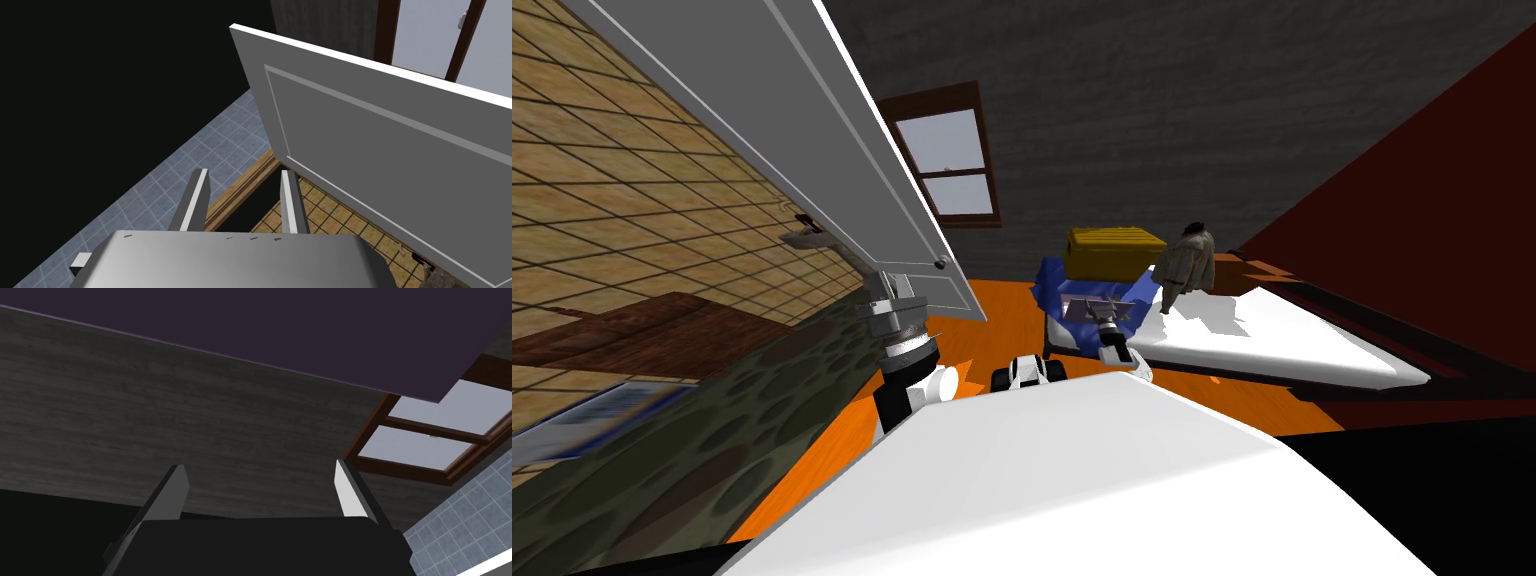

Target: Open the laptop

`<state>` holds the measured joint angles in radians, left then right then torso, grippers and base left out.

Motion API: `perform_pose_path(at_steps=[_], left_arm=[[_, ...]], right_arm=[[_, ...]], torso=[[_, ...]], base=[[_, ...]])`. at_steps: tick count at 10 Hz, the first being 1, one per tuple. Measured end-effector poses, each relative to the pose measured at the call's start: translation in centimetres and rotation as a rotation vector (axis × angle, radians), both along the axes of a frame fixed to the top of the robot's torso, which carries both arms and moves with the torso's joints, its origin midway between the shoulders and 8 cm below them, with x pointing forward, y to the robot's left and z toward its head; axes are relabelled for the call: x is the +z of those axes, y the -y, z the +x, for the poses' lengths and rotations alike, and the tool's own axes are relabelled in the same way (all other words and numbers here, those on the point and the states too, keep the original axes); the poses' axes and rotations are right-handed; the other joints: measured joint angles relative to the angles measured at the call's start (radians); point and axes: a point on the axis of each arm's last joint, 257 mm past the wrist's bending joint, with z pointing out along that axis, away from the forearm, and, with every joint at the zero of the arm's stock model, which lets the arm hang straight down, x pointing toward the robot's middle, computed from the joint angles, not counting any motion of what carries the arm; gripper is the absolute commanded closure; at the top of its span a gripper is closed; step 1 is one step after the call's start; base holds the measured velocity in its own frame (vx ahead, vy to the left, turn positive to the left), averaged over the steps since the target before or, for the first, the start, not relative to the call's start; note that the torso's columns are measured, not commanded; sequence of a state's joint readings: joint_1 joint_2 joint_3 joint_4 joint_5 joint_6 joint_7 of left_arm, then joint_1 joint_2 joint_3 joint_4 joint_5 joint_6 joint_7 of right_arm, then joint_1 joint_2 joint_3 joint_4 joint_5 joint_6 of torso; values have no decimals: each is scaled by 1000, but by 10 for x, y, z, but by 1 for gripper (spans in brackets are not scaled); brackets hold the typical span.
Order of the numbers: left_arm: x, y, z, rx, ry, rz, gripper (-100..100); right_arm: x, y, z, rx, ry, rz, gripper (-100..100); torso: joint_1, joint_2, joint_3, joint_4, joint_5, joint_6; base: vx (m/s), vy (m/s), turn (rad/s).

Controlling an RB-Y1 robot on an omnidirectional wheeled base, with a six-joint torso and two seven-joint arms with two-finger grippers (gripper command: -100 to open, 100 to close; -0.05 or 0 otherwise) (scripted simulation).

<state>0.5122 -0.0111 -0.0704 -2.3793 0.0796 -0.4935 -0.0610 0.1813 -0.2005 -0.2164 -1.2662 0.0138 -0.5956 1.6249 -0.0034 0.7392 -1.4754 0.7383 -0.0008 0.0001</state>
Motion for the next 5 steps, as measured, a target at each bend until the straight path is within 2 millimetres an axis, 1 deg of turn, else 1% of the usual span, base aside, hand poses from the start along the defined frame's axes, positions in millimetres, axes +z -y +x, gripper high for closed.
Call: perform_pose_path(at_steps=[3, 5], left_arm=[[0, 0, 0, 0, 0, 0, 0], [0, 0, 0, 0, 0, 0, 0]], right_arm=[[-16, 2, 1, -22, -38, -67, -100], [-27, 5, 2, -35, -65, -114, -100]], torso=[[6, -2, -1, 0, 1, 0], [3, -2, -1, -1, 1, 0]], base=[[30, 79, -21], [43, 73, -18]])
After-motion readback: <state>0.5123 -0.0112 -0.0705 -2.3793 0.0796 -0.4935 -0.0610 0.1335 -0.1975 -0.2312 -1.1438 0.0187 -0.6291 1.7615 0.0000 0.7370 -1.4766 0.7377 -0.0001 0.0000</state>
